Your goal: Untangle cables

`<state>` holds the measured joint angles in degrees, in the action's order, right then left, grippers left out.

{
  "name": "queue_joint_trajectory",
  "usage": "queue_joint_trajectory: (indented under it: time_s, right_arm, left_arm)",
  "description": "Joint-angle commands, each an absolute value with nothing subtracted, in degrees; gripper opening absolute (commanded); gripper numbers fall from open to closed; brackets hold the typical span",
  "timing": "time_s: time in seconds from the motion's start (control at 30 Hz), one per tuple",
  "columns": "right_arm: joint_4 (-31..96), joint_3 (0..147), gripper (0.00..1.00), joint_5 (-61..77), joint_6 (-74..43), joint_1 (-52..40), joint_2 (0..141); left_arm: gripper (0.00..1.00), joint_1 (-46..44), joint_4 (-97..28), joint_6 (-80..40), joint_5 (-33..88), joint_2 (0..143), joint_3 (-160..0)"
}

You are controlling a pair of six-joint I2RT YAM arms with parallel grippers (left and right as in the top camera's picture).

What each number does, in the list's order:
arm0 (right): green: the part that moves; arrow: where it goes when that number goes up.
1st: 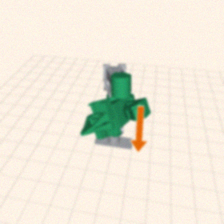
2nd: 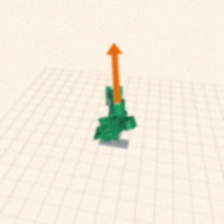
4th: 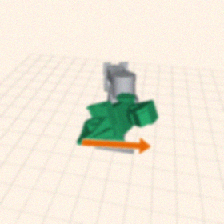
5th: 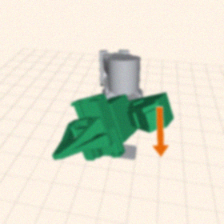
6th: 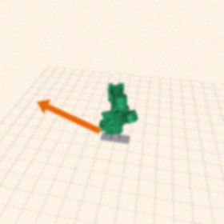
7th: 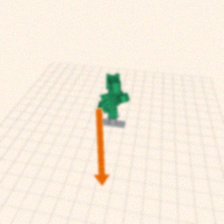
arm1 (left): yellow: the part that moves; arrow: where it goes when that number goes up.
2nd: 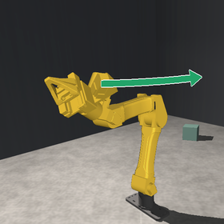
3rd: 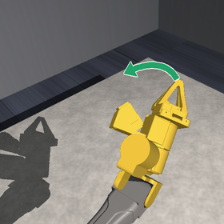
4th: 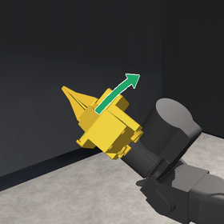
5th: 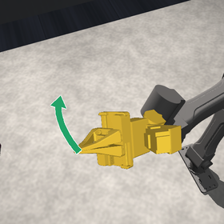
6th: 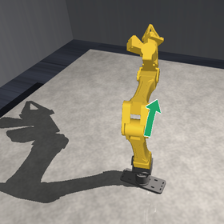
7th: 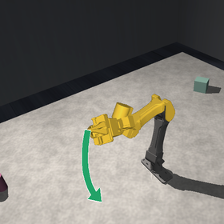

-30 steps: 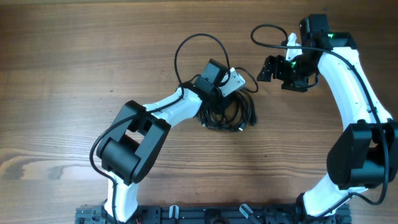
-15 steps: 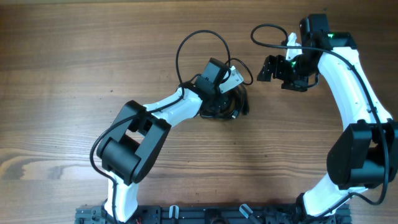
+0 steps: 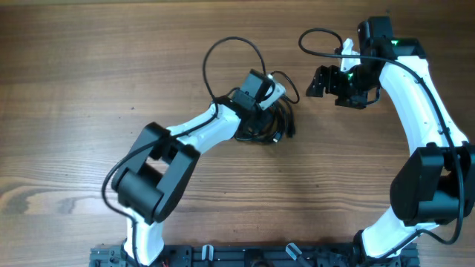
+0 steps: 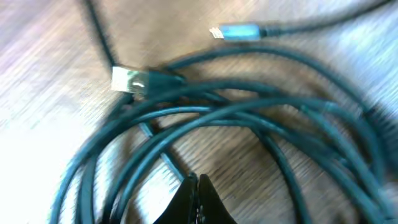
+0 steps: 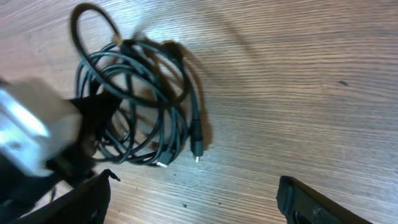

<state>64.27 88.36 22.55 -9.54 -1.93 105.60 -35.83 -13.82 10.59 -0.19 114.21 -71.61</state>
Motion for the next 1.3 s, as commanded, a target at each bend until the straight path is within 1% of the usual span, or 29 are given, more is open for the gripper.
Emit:
queue_joint_trajectory:
  time_s: [0.0, 0.07, 0.1, 0.23, 0.27, 0.3, 0.37, 0.4, 0.43, 0.53, 0.7, 0.77, 0.83, 0.97, 1.03, 1.1, 1.27]
  right_arm:
    - [64.79, 88.82, 0.85, 30.41, -3.9, -2.17, 105.54]
    - [65.19, 88.82, 0.84, 32.47, -2.72, -2.17, 105.54]
    - [65.23, 88.82, 0.84, 32.49, -2.72, -2.17, 105.54]
    - [65.21, 88.82, 0.84, 32.45, -2.76, -2.17, 105.54]
    - [65.21, 88.82, 0.84, 32.4, -2.76, -2.17, 105.54]
    - [65.23, 88.82, 0.84, 32.08, -2.81, -2.17, 105.54]
    - [65.21, 88.82, 0.85, 31.53, -2.92, -2.17, 105.54]
    - [65.21, 88.82, 0.85, 31.35, -2.98, -2.17, 105.54]
    - [65.19, 88.82, 0.85, 31.31, -2.96, -2.17, 105.54]
    - [65.21, 88.82, 0.85, 30.48, -3.03, -2.17, 105.54]
    - [65.32, 88.82, 0.84, 30.46, -2.98, -2.2, 105.54]
    - [65.58, 88.82, 0.79, 29.19, -3.77, -2.17, 105.54]
    - [66.17, 88.82, 0.79, 26.11, -6.33, -1.96, 105.36]
    - [66.94, 88.82, 0.79, 24.88, -6.42, 0.95, 102.85]
    - [67.13, 88.82, 0.79, 24.91, -6.37, 2.87, 100.66]
    - [67.66, 88.82, 0.8, 24.88, -5.96, 4.05, 98.39]
    - [68.18, 88.82, 0.8, 22.0, -7.14, 4.4, 96.03]
  left_arm:
    - [0.04, -34.61, -15.4, -7.94, -0.86, 103.63, -71.7]
    - [0.04, -34.5, -17.3, -14.04, 0.34, 98.74, -71.7]
    - [0.04, -34.5, -17.96, -14.92, 0.82, 96.73, -71.7]
    - [0.04, -33.76, -20.05, -15.22, 0.14, 94.15, -71.68]
    - [0.07, -33.17, -20.6, -14.39, 0.14, 94.8, -71.57]
    - [0.13, -32.47, -21.21, -12.88, 0.14, 95.85, -71.46]
    - [0.39, -30.76, -21.93, -10.7, 0.19, 98.78, -71.46]
    - [0.48, -29.85, -22.02, -10.46, 0.14, 100.44, -71.46]
    - [0.53, -28.91, -22.11, -9.37, 0.51, 102.17, -71.46]
    - [0.59, -26.68, -22.11, -9.15, 0.6, 106.43, -71.46]
    - [0.61, -25.39, -22.15, -9.17, 2.07, 111.57, -71.46]
    - [0.62, -25.39, -22.15, -9.19, 2.57, 113.08, -71.46]
    - [0.63, -25.39, -22.24, -9.19, 2.57, 114.19, -71.44]
    - [0.61, -25.39, -22.57, -9.19, 2.96, 114.48, -71.26]
    - [0.6, -25.39, -22.57, -9.17, 6.81, 114.5, -71.26]
    - [0.6, -25.39, -22.57, -9.15, 7.9, 114.5, -71.26]
    - [0.6, -25.39, -22.59, -2.94, 8.14, 115.11, -71.26]
